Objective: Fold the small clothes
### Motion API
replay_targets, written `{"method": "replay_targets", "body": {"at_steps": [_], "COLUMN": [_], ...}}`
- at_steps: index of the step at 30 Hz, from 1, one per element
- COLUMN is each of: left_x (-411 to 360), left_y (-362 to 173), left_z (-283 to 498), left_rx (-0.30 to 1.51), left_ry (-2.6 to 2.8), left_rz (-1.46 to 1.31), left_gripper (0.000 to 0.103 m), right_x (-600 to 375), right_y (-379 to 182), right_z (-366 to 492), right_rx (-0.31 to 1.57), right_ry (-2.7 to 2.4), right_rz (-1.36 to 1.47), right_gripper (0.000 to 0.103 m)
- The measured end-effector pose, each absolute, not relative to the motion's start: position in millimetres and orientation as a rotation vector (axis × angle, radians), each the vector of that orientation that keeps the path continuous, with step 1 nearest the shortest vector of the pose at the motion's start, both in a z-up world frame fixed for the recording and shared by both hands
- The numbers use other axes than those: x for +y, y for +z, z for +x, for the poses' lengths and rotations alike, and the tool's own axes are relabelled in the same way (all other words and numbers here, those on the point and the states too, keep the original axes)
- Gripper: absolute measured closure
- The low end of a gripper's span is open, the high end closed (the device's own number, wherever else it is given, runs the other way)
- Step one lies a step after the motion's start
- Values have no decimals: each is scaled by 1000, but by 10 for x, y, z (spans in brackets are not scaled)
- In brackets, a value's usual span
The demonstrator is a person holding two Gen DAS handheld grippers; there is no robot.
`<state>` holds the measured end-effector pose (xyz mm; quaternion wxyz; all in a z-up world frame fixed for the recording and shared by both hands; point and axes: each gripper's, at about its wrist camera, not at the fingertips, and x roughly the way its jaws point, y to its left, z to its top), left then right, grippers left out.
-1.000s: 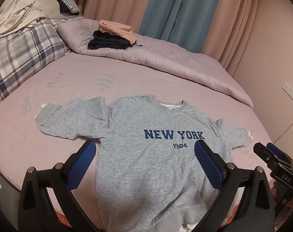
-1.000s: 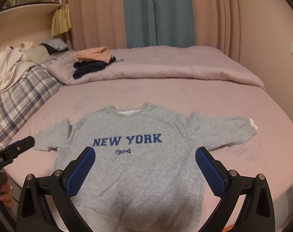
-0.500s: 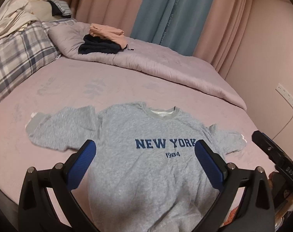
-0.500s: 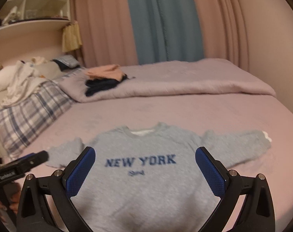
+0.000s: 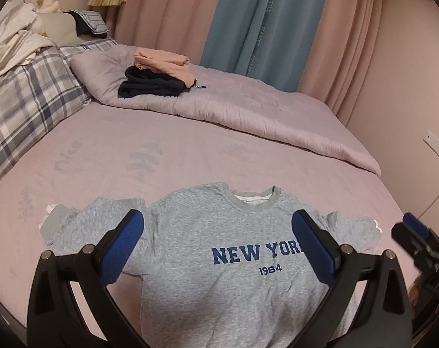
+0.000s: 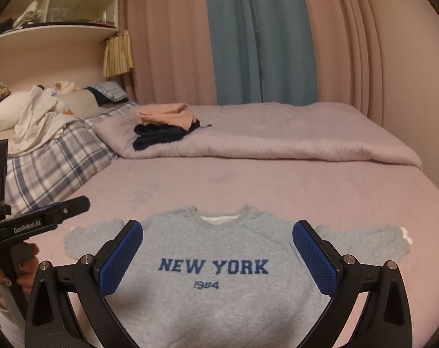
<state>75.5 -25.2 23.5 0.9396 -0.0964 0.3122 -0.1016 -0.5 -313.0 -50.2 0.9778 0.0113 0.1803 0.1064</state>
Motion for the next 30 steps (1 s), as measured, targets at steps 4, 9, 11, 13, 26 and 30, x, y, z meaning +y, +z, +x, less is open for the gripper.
{"method": "replay_targets", "body": {"at_steps": [4, 9, 11, 13, 26, 30], "left_x": [-267, -204, -206, -207, -194, -182], "left_y": [215, 122, 47, 4, -78, -115], "left_z": [748, 724, 720, 751, 722, 749], "left_rx": [620, 610, 631, 645, 648, 663], "left_ry": [-177, -174, -164, -179, -178, -191], "left_rz": [-174, -183, -170, -166, -176, -203], "left_gripper": [1, 1, 1, 1, 1, 1], "right_x": [-3193, -3172, -3193, -3222, -3158, -3178], "right_y": [-415, -369, -430, -501, -661, -678], "right_z": [81, 190, 191, 217, 351, 366], "right_rx": [386, 403, 402, 421, 473, 474], "right_ry": [227, 245, 267, 265, 274, 278], "right_rz": [41, 40, 62, 91, 42, 48], "right_gripper": [0, 0, 0, 0, 0, 0]}}
